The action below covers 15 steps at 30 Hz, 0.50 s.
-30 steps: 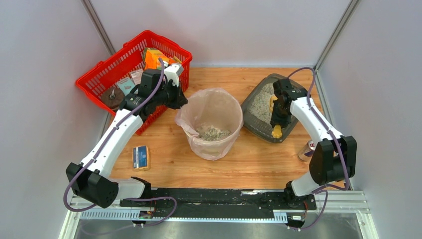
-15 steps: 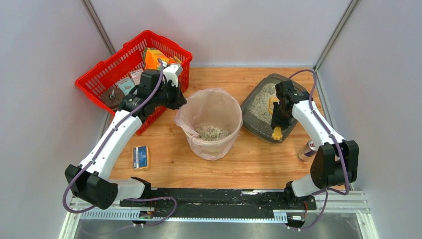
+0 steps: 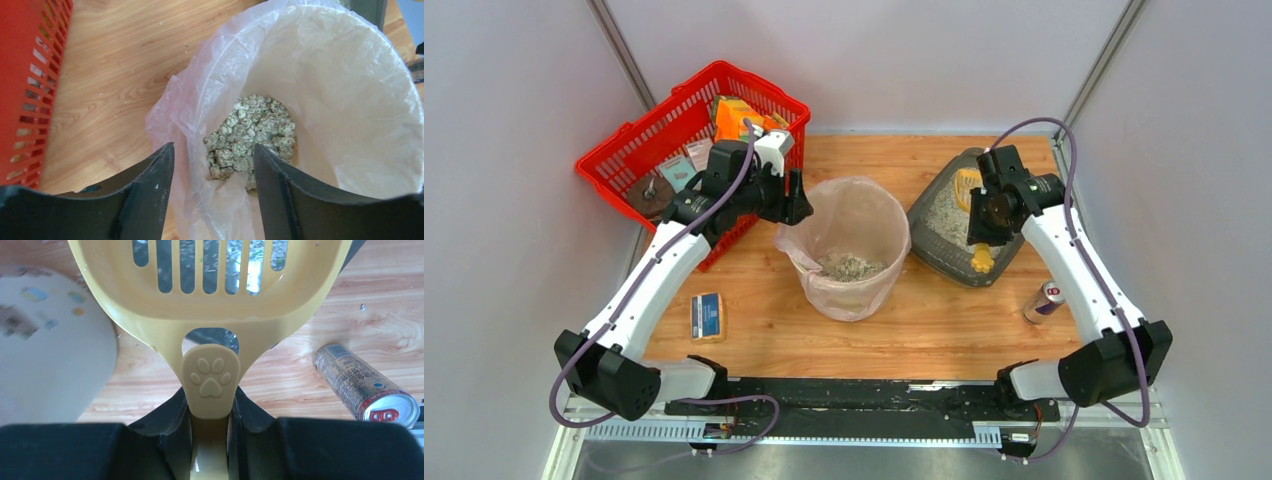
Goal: Clean the litter box
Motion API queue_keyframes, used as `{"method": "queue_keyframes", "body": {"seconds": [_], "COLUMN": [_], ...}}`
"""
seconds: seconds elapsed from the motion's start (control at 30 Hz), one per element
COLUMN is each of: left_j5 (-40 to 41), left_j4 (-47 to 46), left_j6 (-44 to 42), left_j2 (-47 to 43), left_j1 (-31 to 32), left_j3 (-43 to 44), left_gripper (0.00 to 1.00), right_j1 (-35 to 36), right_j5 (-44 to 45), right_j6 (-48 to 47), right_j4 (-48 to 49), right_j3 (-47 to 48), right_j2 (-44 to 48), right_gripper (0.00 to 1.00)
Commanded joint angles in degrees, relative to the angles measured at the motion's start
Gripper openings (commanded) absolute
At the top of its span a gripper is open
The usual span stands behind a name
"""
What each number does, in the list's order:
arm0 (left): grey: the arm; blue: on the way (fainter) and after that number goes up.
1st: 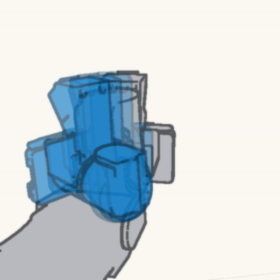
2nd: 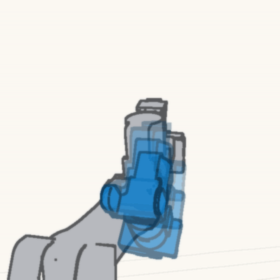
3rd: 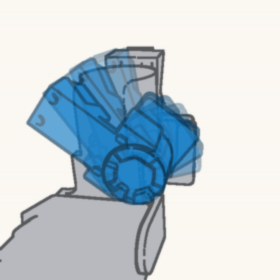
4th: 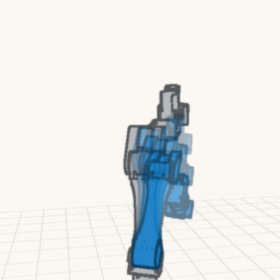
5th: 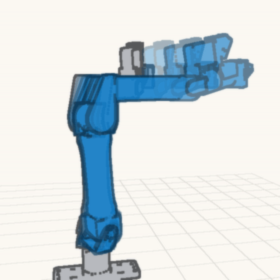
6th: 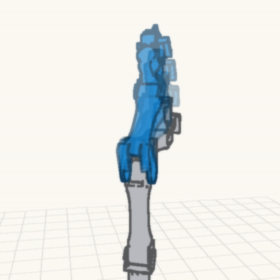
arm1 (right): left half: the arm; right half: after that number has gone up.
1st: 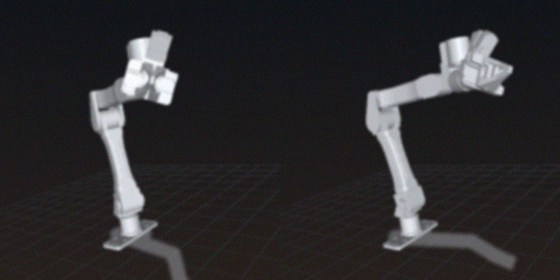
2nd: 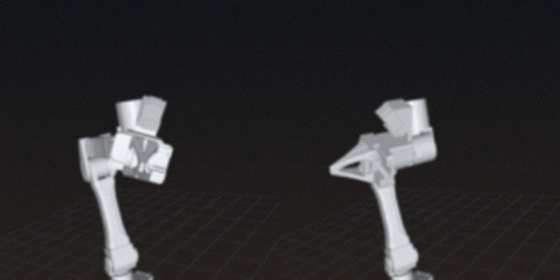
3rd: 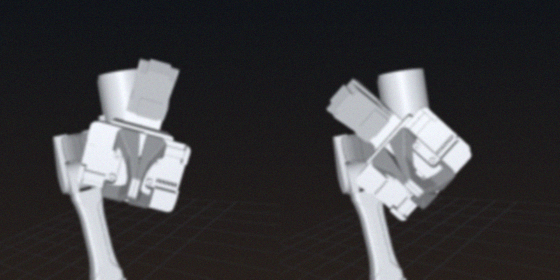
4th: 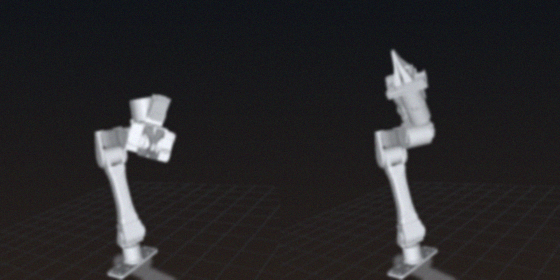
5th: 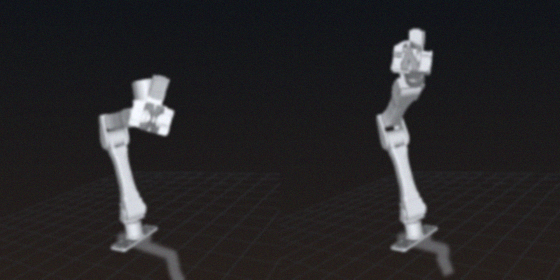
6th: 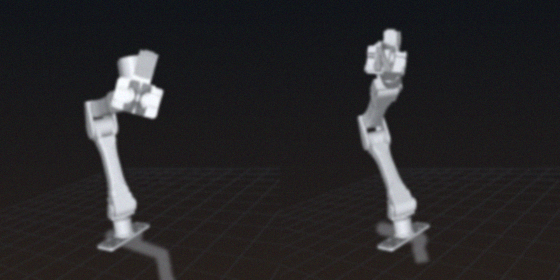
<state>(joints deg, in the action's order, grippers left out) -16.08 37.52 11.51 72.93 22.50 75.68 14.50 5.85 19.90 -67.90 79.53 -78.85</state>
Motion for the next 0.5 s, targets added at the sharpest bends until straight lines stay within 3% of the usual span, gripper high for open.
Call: {"method": "queue_keyframes", "body": {"seconds": [0.0, 0.2, 0.47], "left_j5": [-0.7, -0.7, -1.2], "left_j4": [-0.8, -1.0, -1.0], "left_j6": [0.2, 0.4, 0.6], "left_j2": [-1.2, -1.3, -1.0], "left_j1": [0.2, 0.2, 0.2], "left_j3": [0.8, 0.6, 0.7], "left_gripper": [0.69, 0.68, 0.55], "right_j1": [6.0, 16.6, 31.6], "right_j5": [2.9, 6.5, 16.6], "right_j6": [0.3, 1.0, -1.0], "right_j4": [-5.8, -9.4, -14.9], "right_j3": [7.4, 15.4, 24.9], "right_j2": [3.9, 4.3, 1.2], "right_gripper": [0.0, 0.0, 0.0]}}
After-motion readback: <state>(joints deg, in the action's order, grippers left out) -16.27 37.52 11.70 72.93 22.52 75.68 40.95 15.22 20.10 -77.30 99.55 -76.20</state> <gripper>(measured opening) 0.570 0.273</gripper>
